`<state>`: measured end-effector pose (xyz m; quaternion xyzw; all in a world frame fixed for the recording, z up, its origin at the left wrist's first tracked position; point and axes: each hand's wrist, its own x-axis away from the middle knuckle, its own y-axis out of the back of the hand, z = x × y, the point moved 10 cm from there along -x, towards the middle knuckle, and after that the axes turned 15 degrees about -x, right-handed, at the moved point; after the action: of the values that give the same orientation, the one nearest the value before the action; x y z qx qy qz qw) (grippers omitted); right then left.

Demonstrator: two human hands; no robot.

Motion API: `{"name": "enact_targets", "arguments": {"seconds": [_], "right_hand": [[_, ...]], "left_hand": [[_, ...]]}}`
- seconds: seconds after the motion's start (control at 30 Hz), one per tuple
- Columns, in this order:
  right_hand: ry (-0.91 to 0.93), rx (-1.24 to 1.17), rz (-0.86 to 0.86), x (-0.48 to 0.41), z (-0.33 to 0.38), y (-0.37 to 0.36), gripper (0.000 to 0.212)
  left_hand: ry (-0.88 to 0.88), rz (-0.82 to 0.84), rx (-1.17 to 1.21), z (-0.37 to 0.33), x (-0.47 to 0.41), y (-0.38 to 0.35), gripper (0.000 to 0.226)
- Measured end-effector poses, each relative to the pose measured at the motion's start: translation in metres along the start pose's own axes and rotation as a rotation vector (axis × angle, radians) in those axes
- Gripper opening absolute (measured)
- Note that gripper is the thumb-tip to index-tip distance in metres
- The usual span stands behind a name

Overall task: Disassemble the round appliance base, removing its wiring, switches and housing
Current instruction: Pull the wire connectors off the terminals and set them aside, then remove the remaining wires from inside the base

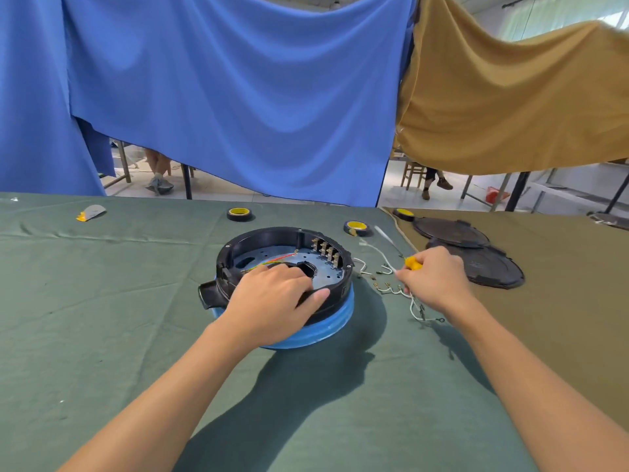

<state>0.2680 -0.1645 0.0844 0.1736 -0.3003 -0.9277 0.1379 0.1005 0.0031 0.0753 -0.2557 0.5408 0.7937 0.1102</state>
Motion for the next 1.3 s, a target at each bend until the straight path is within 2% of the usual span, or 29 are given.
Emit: {"name": "enact_targets", "arguments": {"seconds": [0.1,0.23,0.37,0.6,0.7,0.93,1.03,1.17,1.3], "right_hand": [[-0.032,0.086,-0.013,0.007,-0.008,-0.007,0.02],[-0.058,0.199,-0.002,0.016,-0.017,-0.021,0.029],[-0.046,0.251,-0.057,0.019,-0.023,-0.021,0.025],[-0.096,0.333,0.033,0.019,-0.035,-0.034,0.019],[-0.052,0.342,0.056,0.023,-0.035,-0.045,0.012],[0.106,0.429,-0.01,0.022,-0.023,-0.043,0.013],[0.055,0.395,0.028,0.018,-0.026,-0.044,0.016],[0.081,0.192,-0.086,0.019,-0.006,-0.027,0.035],[0.088,-0.017,0.03,0.03,0.028,-0.05,0.048]], "left_hand": [[-0.007,0.01,-0.095,0.0,0.006,0.001,0.062],[-0.007,-0.004,-0.067,0.008,0.007,-0.002,0.058],[-0.003,-0.018,-0.051,0.015,0.009,-0.003,0.064],[0.024,-0.035,-0.04,0.033,0.01,-0.011,0.072],[0.022,-0.031,-0.038,0.036,0.011,-0.013,0.074],[0.035,-0.046,-0.037,0.041,0.012,-0.013,0.08],[0.042,-0.049,-0.053,0.041,0.013,-0.012,0.08],[0.063,-0.041,-0.059,0.041,0.014,-0.011,0.076],[0.095,-0.019,-0.058,0.037,0.017,-0.007,0.071]]}}
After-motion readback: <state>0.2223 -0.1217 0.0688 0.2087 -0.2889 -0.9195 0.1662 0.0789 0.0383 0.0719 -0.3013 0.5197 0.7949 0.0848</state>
